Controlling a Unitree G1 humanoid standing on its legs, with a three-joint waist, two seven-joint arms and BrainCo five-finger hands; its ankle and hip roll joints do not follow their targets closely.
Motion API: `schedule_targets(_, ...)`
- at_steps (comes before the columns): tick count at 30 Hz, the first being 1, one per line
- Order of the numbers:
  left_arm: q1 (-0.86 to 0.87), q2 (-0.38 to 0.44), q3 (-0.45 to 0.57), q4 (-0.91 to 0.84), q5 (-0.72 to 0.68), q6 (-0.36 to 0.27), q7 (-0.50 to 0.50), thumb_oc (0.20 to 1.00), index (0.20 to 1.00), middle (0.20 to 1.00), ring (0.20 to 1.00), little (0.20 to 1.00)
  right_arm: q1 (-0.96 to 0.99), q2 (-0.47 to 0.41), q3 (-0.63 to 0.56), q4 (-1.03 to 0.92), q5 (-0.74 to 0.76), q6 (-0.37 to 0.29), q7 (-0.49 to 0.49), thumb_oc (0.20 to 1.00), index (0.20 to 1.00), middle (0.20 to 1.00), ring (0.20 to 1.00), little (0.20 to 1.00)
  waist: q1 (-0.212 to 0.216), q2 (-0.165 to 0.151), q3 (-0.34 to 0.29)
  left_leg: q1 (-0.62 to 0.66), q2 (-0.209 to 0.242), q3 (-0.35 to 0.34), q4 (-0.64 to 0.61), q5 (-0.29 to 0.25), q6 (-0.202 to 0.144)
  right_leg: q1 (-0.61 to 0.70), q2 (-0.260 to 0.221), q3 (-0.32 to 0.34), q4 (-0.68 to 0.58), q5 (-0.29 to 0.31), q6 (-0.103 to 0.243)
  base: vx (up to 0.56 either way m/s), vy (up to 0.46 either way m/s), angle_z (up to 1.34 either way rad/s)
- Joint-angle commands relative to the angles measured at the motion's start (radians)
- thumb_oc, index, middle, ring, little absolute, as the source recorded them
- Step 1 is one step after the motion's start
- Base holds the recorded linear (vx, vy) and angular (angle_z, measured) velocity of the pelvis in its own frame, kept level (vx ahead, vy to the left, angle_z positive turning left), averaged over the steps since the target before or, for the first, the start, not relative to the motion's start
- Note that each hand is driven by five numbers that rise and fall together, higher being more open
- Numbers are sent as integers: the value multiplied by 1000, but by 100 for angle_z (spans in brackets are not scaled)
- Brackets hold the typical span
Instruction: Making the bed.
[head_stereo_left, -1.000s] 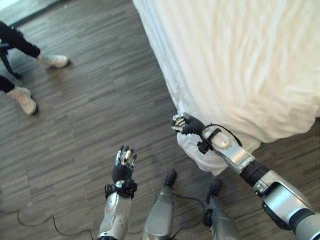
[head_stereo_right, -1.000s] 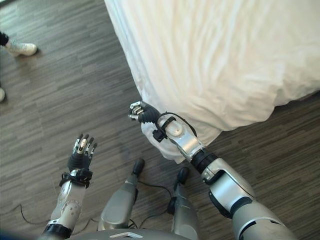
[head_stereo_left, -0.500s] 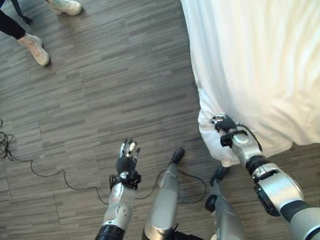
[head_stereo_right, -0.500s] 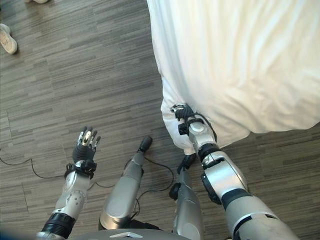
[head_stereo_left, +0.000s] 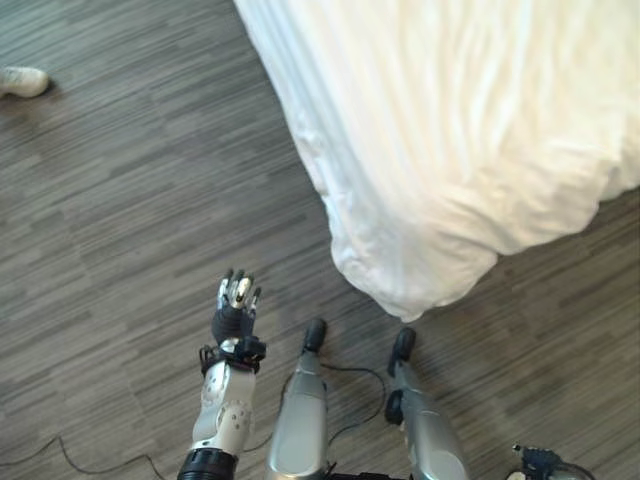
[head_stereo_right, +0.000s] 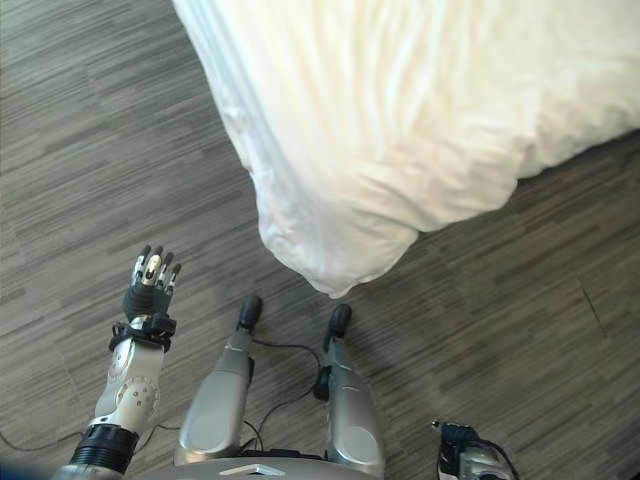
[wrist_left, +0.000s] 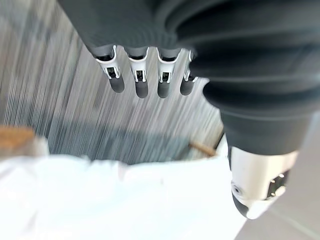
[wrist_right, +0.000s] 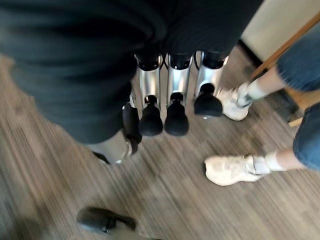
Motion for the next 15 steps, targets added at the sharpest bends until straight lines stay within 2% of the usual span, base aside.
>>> schedule_targets(1, 38, -4, 39, -33, 30, -55, 17, 1000, 1000, 1000, 1000, 1000, -90, -79, -59, -255, 173, -122, -52, 200, 200, 200, 200, 200, 2, 70, -64, 23, 7, 55, -127, 92, 12, 2, -10, 6, 13, 1, 65, -8, 8, -22)
schedule_targets(3, 43, -7, 57, -30, 29, -67, 33, 1000, 1000, 1000, 1000, 1000, -78, -99, -103, -493, 205, -169, -81, 200, 200, 200, 200, 200, -12, 66, -70, 30, 10, 63, -127, 85, 10, 4, -7, 13, 13, -2, 65, -5, 1, -16)
schedule_targets(4, 43, -6, 57, -30, 29, -67, 33, 1000, 1000, 1000, 1000, 1000, -76, -98, -105, -496, 204, -167, -82, 200, 200, 200, 200, 200, -13, 65, -72, 26, 8, 62, -127, 90, 11, 0, -9, 13, 13, 1, 66, 9, -5, -9)
schedule_targets(5, 50, -14, 70, -36, 20, -77, 41, 1000, 1000, 1000, 1000, 1000, -66, -98, -145, -686, 233, -215, -88, 200, 200, 200, 200, 200, -22, 63, -77, 33, 11, 67, -127, 83, 9, 6, -8, 18, 13, -2, 65, -8, 0, -7)
schedule_targets(6, 50, -13, 69, -36, 20, -76, 41, 1000, 1000, 1000, 1000, 1000, -64, -97, -146, -690, 232, -214, -90, 200, 200, 200, 200, 200, -23, 62, -78, 29, 9, 67, -127, 88, 9, 2, -9, 18, 13, 1, 65, 2, -10, -8)
schedule_targets(7, 60, -17, 67, -43, 16, -78, 38, 1000, 1000, 1000, 1000, 1000, -70, -91, -161, -828, 253, -243, -80, 200, 200, 200, 200, 200, -26, 61, -85, 27, 8, 68, -127, 88, 9, -2, -10, 22, 13, 2, 66, -13, -10, -3)
schedule_targets(9, 74, -23, 63, -52, 8, -72, 33, 1000, 1000, 1000, 1000, 1000, -78, -80, -150, -958, 247, -254, -74, 200, 200, 200, 200, 200, -28, 60, -89, 26, 9, 72, -127, 87, 8, -4, -11, 24, 13, 4, 67, -4, -7, -2)
schedule_targets(11, 83, -25, 51, -58, 0, -66, 28, 1000, 1000, 1000, 1000, 1000, -95, -65, -114, -1014, 249, -251, -59, 200, 200, 200, 200, 200, -24, 61, -93, 26, 7, 73, -127, 88, 9, -5, -11, 25, 13, 5, 67, 0, 0, 0)
schedule_targets(15, 98, -27, 32, -56, -8, -52, 9, 1000, 1000, 1000, 1000, 1000, -173, -88, 19, -976, 194, -205, -25, 200, 200, 200, 200, 200, -7, 66, -93, 22, 6, 76, -127, 92, 9, -9, -13, 23, 13, 10, 66, 0, 0, 0)
